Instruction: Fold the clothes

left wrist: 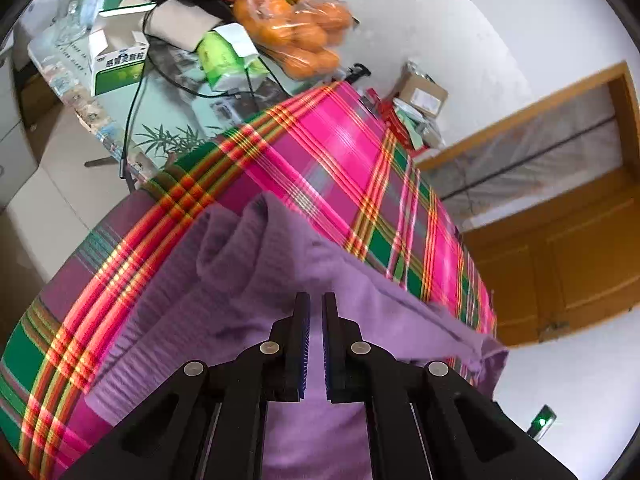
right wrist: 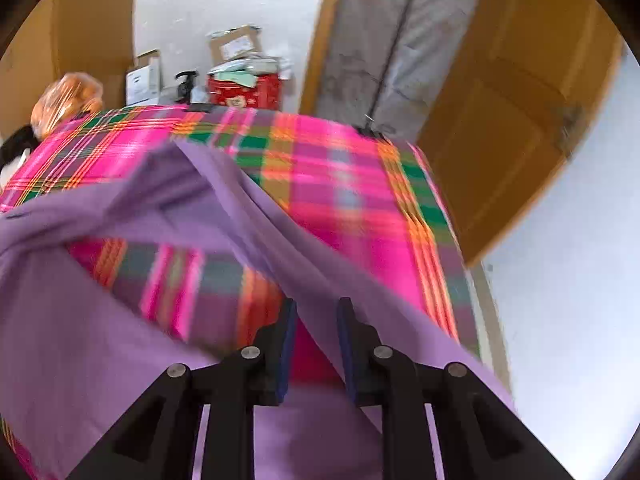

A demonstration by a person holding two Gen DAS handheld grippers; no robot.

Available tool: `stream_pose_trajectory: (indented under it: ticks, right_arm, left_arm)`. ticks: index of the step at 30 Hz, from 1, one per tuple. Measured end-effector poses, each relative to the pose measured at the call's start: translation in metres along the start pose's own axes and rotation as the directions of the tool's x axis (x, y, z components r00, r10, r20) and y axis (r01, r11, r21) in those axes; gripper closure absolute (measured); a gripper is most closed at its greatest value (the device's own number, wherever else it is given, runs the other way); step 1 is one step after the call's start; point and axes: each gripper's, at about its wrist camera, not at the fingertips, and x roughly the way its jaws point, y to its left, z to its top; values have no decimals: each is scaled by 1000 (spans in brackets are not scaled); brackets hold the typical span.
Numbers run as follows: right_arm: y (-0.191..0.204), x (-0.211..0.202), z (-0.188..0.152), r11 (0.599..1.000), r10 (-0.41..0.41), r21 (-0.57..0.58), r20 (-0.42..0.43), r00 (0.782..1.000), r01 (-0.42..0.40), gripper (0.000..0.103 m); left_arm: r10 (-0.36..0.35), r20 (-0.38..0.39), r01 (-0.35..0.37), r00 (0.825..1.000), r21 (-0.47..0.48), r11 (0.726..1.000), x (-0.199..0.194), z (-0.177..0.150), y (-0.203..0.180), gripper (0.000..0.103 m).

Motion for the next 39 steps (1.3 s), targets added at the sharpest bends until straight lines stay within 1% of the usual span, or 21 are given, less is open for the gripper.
stream_pose_trajectory:
  ticks: [1, 5, 8, 10, 15, 19, 23, 24, 25, 26, 29, 31, 35, 39]
  right_arm:
    - [-9, -3, -9, 1000, -3, 17, -4, 1000, 4, 76]
    - [-37, -11, -40, 998, -25, 57, -34, 999, 27, 73]
    - [-49, -12, -52, 997, -33, 63, -48, 998, 36, 69]
    - [-54, -9, -55, 997, -33, 67, -55, 998, 36, 68]
    - [-49, -6, -58, 999, 20, 47, -41, 999, -18, 64]
    - [-39, -3, -59, 1000, -12, -1, -40, 999, 12, 64]
    - [-37, -2, -60, 1000, -27, -8, -30, 999, 27, 64]
    - [-36, 0, -58, 999, -32, -9, -30, 999, 32, 65]
    - [-36, 3, -53, 999, -43, -11, -30, 999, 43, 71]
    - [-37, 5, -51, 998, -63, -13, -29, 998, 63, 83]
    - [-41, 10, -44, 994, -107, -8, -32, 994, 107, 95]
    - [-44, 11, -39, 993, -120, -3, -22, 993, 120, 95]
    - [-50, 17, -20, 985, -173, 0, 4, 985, 173, 95]
    - [-54, 23, -2, 972, -236, -3, 37, 971, 236, 95]
  left_arm:
    - [-3, -7, 3, 1000, 8, 1000, 1, -3, -2, 98]
    - [-7, -51, 9, 999, 36, 999, 9, -18, -10, 98]
    - [-11, -96, 19, 995, 85, 996, 17, -31, -23, 92]
    - [-17, -122, 31, 992, 120, 992, 22, -40, -31, 92]
    - [-22, -154, 51, 988, 189, 981, 30, -58, -49, 92]
    - [-15, -182, 54, 983, 216, 975, 37, -67, -55, 92]
    - [-1, -199, 44, 980, 215, 976, 42, -71, -53, 92]
    - [2, -207, 44, 978, 215, 976, 43, -73, -52, 92]
    - [5, -214, 42, 977, 217, 975, 45, -74, -52, 92]
    - [10, -220, 39, 975, 219, 975, 47, -76, -52, 92]
    - [19, -233, 34, 972, 222, 975, 50, -80, -51, 92]
    - [23, -237, 31, 971, 222, 974, 52, -82, -50, 92]
    - [30, -238, 23, 971, 217, 976, 56, -82, -50, 92]
    - [39, -240, 15, 970, 216, 976, 61, -83, -50, 92]
